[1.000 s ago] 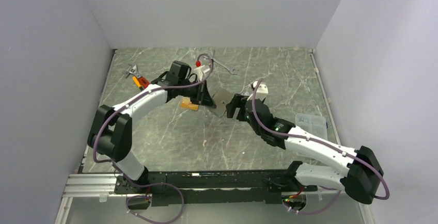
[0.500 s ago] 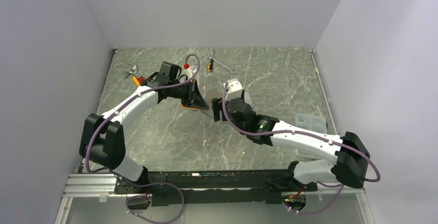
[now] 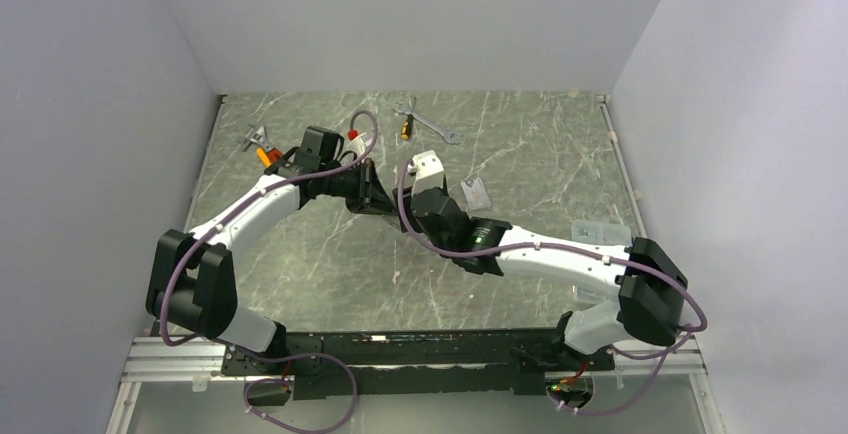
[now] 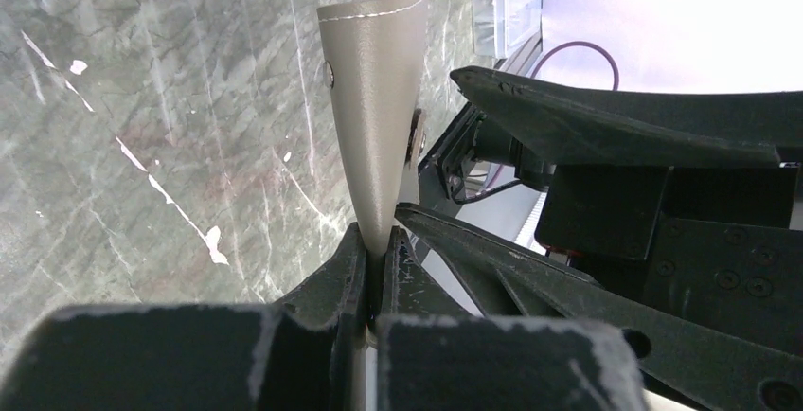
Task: Put the credit cards into the card holder
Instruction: Open the card holder at the center of the board.
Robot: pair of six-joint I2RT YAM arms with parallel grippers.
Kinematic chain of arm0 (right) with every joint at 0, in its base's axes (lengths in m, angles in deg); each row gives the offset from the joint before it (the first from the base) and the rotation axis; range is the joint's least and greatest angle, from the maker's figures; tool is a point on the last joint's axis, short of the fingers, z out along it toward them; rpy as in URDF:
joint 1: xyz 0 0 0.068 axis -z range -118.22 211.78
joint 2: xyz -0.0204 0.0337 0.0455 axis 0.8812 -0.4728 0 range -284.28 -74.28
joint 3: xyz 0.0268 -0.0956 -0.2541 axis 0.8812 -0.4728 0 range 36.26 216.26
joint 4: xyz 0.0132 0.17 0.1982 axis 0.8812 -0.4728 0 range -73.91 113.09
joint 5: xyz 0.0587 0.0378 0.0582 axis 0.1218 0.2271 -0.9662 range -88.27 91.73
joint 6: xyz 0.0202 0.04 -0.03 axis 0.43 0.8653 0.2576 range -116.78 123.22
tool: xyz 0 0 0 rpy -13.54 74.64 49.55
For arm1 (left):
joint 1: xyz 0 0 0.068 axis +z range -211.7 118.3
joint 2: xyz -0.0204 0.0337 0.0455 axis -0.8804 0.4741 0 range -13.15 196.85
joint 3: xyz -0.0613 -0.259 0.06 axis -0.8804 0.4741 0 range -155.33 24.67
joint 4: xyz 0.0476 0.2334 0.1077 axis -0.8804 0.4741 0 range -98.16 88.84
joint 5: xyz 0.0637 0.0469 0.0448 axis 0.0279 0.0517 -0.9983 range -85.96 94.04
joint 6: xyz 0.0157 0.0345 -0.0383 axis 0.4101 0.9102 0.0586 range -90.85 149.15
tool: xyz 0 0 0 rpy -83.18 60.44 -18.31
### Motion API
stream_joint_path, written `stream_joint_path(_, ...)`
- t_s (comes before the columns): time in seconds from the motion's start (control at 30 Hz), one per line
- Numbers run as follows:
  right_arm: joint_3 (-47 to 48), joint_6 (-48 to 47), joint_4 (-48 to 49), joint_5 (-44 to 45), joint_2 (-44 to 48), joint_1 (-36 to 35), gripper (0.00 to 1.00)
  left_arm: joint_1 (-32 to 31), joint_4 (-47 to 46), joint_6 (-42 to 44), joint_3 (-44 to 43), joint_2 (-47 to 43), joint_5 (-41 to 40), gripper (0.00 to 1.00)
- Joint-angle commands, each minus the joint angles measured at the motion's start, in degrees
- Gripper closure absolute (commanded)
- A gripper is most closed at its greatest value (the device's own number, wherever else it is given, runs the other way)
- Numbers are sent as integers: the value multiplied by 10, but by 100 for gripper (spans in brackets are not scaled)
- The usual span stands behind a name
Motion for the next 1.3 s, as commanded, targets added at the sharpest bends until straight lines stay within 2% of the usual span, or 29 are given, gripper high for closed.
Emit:
stream_joint_path(0.0, 18, 21, -26, 13, -7, 1, 43, 9, -31, -16, -1, -28, 33, 100)
stream_joint_path(0.3, 9, 51, -50, 47, -28, 0, 50, 11, -51, -31, 12, -41, 45, 100)
stream_joint_path(0.53, 18, 24, -16, 97, -66, 0, 69, 11, -68, -46, 20, -44, 63, 100)
stream_joint_path(0.77, 26, 15, -3, 116, -90, 0, 79, 13, -77, -52, 26, -43, 67, 100)
stream_joint_path(0.97, 19, 28, -5, 155, -101, -1, 100, 19, -82, -59, 30, -42, 70, 100)
stream_joint_path(1.27, -13, 67, -3, 211, -72, 3, 100, 23, -85, -59, 43, -45, 64, 100)
